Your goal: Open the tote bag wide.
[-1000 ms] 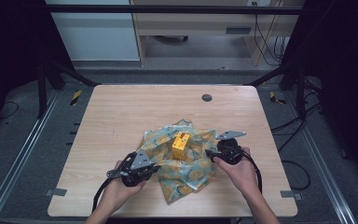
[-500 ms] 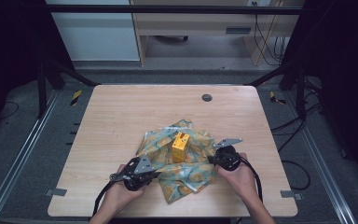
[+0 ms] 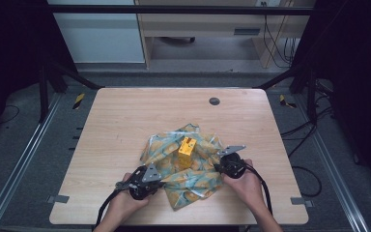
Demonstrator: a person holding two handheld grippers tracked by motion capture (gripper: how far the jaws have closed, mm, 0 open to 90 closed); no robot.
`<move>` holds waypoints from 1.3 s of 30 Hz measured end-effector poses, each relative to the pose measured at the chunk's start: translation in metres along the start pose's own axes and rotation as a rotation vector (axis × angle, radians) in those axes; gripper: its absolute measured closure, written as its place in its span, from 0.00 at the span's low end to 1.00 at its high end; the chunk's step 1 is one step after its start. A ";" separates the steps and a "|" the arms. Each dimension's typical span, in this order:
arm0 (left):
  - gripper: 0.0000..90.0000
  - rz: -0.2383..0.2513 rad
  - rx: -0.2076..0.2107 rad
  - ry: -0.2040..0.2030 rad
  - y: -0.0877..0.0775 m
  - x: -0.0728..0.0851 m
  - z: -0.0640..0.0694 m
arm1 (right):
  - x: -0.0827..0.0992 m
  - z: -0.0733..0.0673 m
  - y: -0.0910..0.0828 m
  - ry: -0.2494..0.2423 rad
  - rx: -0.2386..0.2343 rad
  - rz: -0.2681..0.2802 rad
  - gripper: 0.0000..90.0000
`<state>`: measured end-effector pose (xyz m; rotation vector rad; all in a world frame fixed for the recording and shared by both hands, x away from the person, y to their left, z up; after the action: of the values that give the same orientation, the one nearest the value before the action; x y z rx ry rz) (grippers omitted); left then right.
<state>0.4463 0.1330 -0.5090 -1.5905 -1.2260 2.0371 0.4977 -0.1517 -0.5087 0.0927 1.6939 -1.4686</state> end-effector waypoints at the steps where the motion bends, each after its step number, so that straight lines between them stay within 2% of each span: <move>1: 1.00 0.000 0.000 0.000 0.000 0.000 0.000 | 0.000 0.000 0.001 0.009 0.003 -0.006 1.00; 5: 1.00 0.009 0.000 -0.013 0.003 -0.001 -0.001 | -0.001 0.004 0.005 0.006 0.003 -0.004 1.00; 6: 1.00 0.012 -0.005 -0.016 0.004 -0.001 -0.002 | -0.003 0.007 0.008 0.024 0.001 0.001 1.00; 12: 1.00 0.015 -0.015 -0.027 0.005 -0.004 -0.006 | -0.011 0.012 0.014 0.012 0.015 0.001 1.00; 15: 1.00 0.008 -0.013 -0.026 0.005 -0.002 -0.006 | -0.012 0.011 0.015 0.017 0.015 -0.001 1.00; 18: 1.00 0.012 -0.008 -0.035 0.005 0.001 -0.006 | -0.012 0.010 0.015 0.005 0.015 -0.003 1.00; 23: 1.00 0.001 -0.008 -0.022 0.002 0.001 -0.003 | -0.008 0.008 0.013 -0.019 0.015 -0.002 1.00; 28: 1.00 0.001 -0.001 -0.040 0.002 0.003 -0.003 | -0.008 0.007 0.013 -0.038 0.022 0.003 0.99; 30: 0.97 0.004 -0.005 -0.043 0.000 0.003 -0.002 | -0.007 0.006 0.011 -0.043 0.030 0.007 0.97; 31: 0.97 0.012 -0.005 -0.041 -0.002 0.003 -0.002 | -0.007 0.006 0.010 -0.038 0.037 0.006 0.95; 32: 0.85 0.029 -0.005 -0.052 -0.004 0.004 -0.003 | -0.005 0.008 0.008 -0.035 0.042 0.040 0.86; 34: 0.76 0.088 -0.005 -0.085 -0.010 0.002 -0.004 | -0.005 0.010 0.004 -0.019 0.040 0.080 0.75; 35: 0.72 0.100 -0.003 -0.088 -0.011 0.001 -0.004 | -0.005 0.011 0.002 -0.012 0.046 0.095 0.71; 36: 0.68 0.100 -0.003 -0.088 -0.011 0.001 -0.004 | -0.005 0.011 0.002 -0.012 0.046 0.095 0.71; 37: 0.66 0.107 -0.002 -0.085 -0.012 0.000 -0.004 | -0.006 0.013 -0.002 0.007 0.050 0.126 0.61; 39: 0.61 0.126 0.002 -0.059 -0.014 -0.005 0.000 | -0.008 0.014 -0.004 0.021 0.054 0.142 0.52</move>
<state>0.4445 0.1384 -0.4951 -1.6565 -1.1704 2.1753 0.5079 -0.1613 -0.4997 0.2535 1.6299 -1.4117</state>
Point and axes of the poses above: each handheld gripper's, and its own axes: y roughly forward along the jaws, x roughly out of its underside, z roughly to its right, the point moved 3 cm from there along y, roughly forward along the jaws, and after that the axes turned 8 degrees about x, right-handed, at the moved point
